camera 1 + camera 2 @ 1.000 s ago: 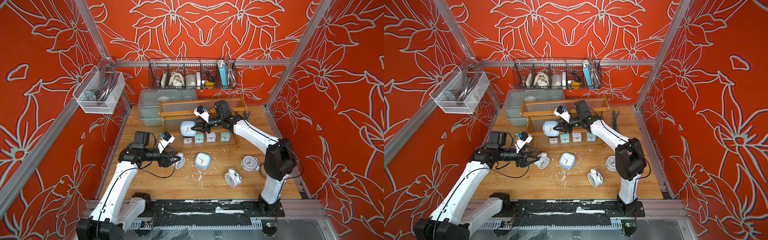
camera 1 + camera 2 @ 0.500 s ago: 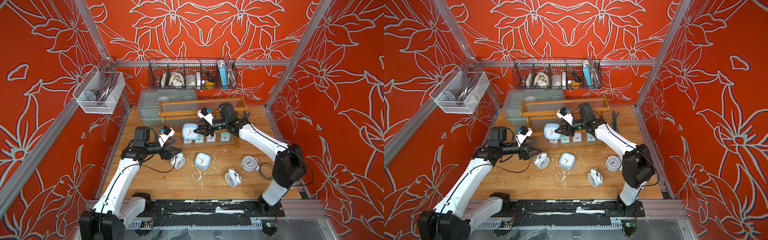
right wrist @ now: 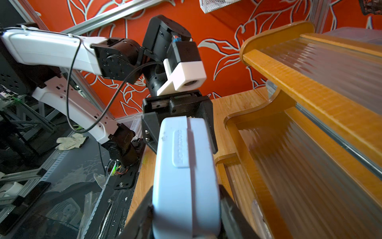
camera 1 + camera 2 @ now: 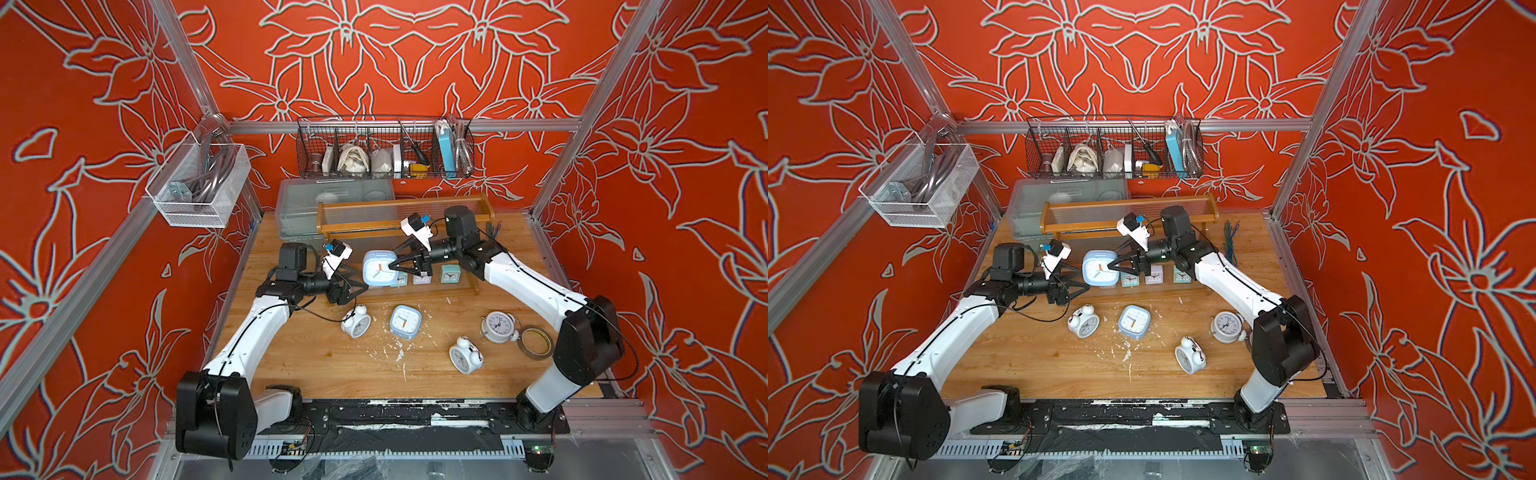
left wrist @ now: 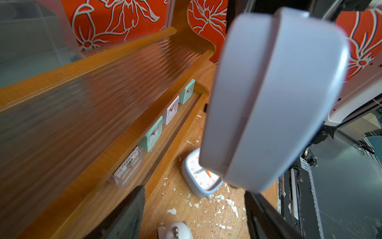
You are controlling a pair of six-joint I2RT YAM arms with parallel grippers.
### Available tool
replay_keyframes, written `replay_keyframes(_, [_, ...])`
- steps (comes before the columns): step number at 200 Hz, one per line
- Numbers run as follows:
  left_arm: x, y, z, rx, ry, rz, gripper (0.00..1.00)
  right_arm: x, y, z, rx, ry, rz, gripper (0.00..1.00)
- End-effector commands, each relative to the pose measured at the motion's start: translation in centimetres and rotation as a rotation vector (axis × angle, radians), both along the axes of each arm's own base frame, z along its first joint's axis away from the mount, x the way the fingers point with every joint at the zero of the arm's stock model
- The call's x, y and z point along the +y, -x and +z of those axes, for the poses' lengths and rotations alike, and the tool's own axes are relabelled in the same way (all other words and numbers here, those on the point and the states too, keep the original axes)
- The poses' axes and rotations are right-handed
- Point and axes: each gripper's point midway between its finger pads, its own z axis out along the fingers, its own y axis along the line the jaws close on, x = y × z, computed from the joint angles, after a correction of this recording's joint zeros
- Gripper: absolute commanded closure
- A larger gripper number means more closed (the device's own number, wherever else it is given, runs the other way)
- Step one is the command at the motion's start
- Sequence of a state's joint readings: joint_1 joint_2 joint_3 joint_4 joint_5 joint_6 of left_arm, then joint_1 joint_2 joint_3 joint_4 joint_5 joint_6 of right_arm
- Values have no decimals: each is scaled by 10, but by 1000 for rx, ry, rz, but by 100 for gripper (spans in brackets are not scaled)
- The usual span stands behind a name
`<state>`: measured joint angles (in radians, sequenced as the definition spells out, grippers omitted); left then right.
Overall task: Place the alarm clocks on the shelf by style
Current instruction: Adjust the alarm.
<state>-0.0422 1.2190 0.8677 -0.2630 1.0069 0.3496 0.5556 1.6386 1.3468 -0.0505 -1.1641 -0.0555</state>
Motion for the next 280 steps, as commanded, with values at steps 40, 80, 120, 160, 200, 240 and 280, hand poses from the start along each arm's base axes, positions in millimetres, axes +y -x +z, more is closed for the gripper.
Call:
replay_keyframes(40, [-23, 24, 17, -50, 53, -160, 26, 6, 15, 10, -12, -39, 51, 66])
replay_keyframes(80, [-28, 37, 19, -58, 69, -215, 26, 7, 15, 8, -7, -36, 54, 66])
replay_keyframes(120, [-29, 36, 22, -60, 75, -211, 29, 8, 19, 3, 10, -29, 67, 66])
replay_keyframes(160, [-29, 38, 24, -58, 82, -215, 32, 9, 22, -4, 22, -20, 68, 65])
replay_keyframes(200, [-29, 39, 24, -56, 85, -214, 42, 11, 21, -9, 38, -9, 62, 63])
replay_keyframes(240, [-28, 37, 23, -48, 83, -189, 62, 11, 12, -13, 88, 27, -22, 47])
replay_keyframes(280, [-23, 30, 23, -55, 62, -117, 71, 6, -2, -26, 214, 137, -216, 9])
